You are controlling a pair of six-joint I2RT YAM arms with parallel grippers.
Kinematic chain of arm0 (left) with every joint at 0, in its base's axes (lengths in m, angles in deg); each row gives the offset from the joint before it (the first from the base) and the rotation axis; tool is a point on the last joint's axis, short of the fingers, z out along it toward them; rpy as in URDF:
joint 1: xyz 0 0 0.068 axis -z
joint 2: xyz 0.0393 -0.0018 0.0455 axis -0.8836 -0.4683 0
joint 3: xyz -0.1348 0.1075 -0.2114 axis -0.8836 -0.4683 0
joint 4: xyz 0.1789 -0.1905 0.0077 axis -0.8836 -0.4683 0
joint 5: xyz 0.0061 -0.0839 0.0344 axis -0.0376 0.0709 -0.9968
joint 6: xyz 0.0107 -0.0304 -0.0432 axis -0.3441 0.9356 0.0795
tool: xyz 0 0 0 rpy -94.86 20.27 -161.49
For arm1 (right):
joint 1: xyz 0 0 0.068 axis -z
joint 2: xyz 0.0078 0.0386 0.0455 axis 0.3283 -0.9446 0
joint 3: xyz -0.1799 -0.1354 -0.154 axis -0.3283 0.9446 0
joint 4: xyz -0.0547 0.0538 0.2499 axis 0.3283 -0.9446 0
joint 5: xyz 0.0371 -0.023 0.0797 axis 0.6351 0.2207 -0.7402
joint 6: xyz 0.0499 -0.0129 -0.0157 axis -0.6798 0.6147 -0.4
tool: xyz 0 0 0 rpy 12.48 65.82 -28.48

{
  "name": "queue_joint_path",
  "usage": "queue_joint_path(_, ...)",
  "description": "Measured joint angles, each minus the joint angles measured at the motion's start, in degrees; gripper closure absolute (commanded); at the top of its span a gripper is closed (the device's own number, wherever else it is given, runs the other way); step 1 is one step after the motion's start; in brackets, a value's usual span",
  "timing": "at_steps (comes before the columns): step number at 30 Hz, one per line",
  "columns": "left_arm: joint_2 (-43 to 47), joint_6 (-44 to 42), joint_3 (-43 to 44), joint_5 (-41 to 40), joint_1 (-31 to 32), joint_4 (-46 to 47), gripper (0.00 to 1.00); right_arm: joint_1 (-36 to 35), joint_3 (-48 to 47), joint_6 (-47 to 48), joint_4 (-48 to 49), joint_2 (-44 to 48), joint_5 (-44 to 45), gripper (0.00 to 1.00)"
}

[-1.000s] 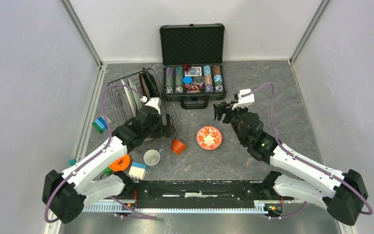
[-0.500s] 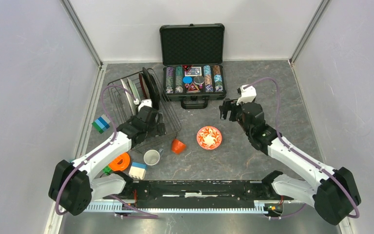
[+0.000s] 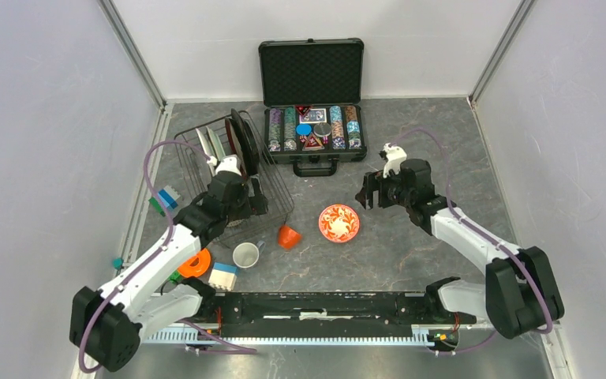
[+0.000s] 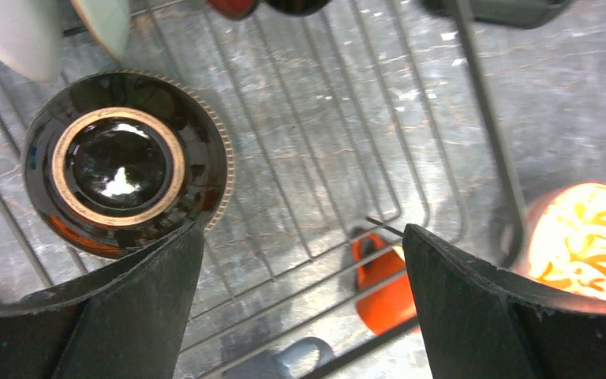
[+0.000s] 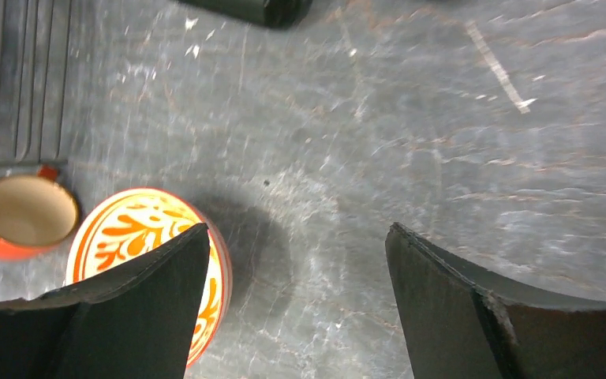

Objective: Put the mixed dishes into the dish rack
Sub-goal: Pick up the bowl from the center of the board.

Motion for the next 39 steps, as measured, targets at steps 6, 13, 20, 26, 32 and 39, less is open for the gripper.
queue_joint_path(6, 4.96, 0.0, -0.02, 4.5, 0.0, 2.36, 0.0, 0.04, 0.0, 2.58, -1.38, -5.01, -10.01, 0.2)
queue_joint_path(13, 4.72, 0.02, -0.07, 9.22, 0.02, 3.37, 0.0, 0.02, 0.0, 3.17, -1.14, -8.52, -14.38, 0.25)
queue_joint_path(20, 5.79, 0.02, -0.59, 12.26, 0.0, 4.13, 0.0, -0.85, -0.15, 4.04, -0.94, -13.4, -16.15, 0.32)
queue_joint_path(26, 6.71, 0.07, -1.22, 15.69, 0.0, 5.51, 0.0, -2.43, -1.53, 4.24, -0.98, -15.65, -16.52, 0.42)
queue_joint_path(32, 6.36, 0.07, -1.42, 20.85, 0.13, 7.74, 0.0, -3.61, -3.45, 4.55, -0.96, -16.17, -15.63, 0.5)
queue_joint_path(39, 3.54, 0.07, -1.4, 24.74, 1.09, 9.03, 0.0, -4.04, -6.01, 5.49, -2.73, -17.99, -14.1, 0.63)
